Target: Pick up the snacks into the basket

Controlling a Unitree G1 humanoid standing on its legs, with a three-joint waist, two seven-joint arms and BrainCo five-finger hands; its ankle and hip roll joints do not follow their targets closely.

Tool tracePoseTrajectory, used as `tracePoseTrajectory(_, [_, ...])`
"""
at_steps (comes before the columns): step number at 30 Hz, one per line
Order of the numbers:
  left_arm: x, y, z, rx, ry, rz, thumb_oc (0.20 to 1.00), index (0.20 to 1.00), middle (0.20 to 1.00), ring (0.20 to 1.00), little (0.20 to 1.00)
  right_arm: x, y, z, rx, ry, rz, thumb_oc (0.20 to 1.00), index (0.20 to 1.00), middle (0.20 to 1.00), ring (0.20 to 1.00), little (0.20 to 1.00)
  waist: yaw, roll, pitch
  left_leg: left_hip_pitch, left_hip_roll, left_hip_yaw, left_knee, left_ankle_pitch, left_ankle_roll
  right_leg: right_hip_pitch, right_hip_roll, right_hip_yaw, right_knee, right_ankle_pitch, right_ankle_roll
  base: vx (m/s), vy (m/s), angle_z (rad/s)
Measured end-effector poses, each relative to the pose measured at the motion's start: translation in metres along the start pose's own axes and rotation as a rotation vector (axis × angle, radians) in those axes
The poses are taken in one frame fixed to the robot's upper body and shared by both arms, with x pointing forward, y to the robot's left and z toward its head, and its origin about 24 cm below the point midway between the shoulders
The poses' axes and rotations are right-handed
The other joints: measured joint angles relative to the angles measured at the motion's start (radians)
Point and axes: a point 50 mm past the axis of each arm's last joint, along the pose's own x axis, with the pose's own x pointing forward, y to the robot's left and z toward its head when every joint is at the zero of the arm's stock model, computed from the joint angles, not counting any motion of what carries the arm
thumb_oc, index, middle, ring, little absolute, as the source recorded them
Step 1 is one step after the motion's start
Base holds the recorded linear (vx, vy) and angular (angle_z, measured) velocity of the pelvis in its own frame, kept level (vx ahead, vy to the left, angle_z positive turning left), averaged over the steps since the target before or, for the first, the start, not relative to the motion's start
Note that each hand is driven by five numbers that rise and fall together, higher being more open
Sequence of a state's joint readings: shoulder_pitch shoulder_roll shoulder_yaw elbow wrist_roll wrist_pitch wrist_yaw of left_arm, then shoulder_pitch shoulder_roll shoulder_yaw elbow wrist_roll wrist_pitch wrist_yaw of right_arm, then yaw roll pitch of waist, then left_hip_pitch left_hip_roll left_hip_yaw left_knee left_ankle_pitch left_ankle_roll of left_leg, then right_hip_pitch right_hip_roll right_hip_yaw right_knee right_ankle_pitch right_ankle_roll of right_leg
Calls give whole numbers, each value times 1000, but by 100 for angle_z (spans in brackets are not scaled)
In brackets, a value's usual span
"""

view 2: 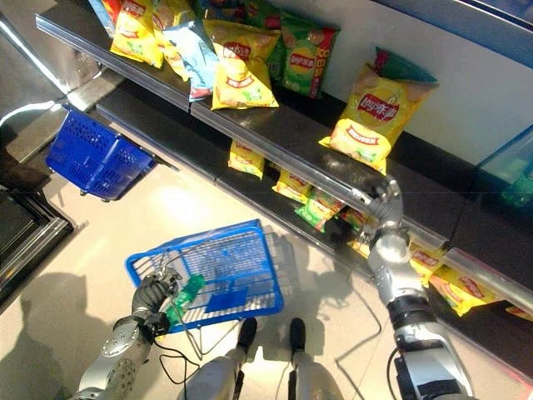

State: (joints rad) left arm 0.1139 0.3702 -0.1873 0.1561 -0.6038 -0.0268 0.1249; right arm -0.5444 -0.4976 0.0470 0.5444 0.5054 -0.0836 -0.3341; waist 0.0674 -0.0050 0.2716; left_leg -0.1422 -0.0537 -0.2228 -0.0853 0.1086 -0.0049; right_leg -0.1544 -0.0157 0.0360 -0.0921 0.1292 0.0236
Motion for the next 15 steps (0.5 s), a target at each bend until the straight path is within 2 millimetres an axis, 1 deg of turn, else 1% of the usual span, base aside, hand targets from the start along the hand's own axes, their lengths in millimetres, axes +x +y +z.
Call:
tracePoseTrajectory(2, [0,-8,5,2,-21,-40,200,200,200,200,200,11,-7,11,-3,-10,-30,1000,1000,1000,1000,1000,1,0,2,-13,-1,-1,0,-1,-2,-13,0,-2,0,-3,1,33,-60,2])
tracePoseTrajectory(3, [0,-13,9,4,-39,-70,200,200,200,200,200,19,-14,19,-5,-16,-58,1000,1000,1000,1000,1000,4,1,4,-24,-2,-2,4,-1,-2,-23,-1,-4,0,-4,1,7,-43,4])
tracePoseTrajectory(4, [0,-15,12,3,-48,-80,200,200,200,200,200,22,-16,24,-11,-25,-66,1000,1000,1000,1000,1000,5,0,7,-30,-2,-2,7,-1,-2,-27,-1,-4,0,-6,4,-8,-46,3])
tracePoseTrajectory(5, [0,-19,19,1,-82,-101,200,200,200,200,200,29,-21,39,-2,-56,-83,1000,1000,1000,1000,1000,5,1,29,-34,-3,-2,10,-1,-3,-29,-1,-4,0,-6,5,0,0,0])
tracePoseTrajectory(7, [1,-21,26,6,-109,-117,200,200,200,200,200,34,-22,54,13,-94,-88,1000,1000,1000,1000,1000,3,2,42,-50,-2,-2,13,-1,-6,-44,0,-4,0,-6,5,-8,-41,-1])
tracePoseTrajectory(10, [4,-23,30,8,-124,-124,200,200,200,200,200,40,-26,63,23,-103,-112,1000,1000,1000,1000,1000,3,3,55,-68,-1,-2,13,0,-7,-61,2,-4,0,-3,2,0,-12,0])
tracePoseTrajectory(11, [5,-24,32,10,-129,-123,200,200,200,200,200,42,-25,70,32,-116,-121,1000,1000,1000,1000,1000,1,4,73,-68,0,-2,12,0,-7,-62,2,-4,0,1,-4,0,0,0])
tracePoseTrajectory(15, [5,-23,33,10,-130,-117,200,200,200,200,200,49,-24,78,51,-114,-149,1000,1000,1000,1000,1000,3,7,94,-68,1,-2,9,0,-7,-63,3,-4,0,1,-4,0,0,0])
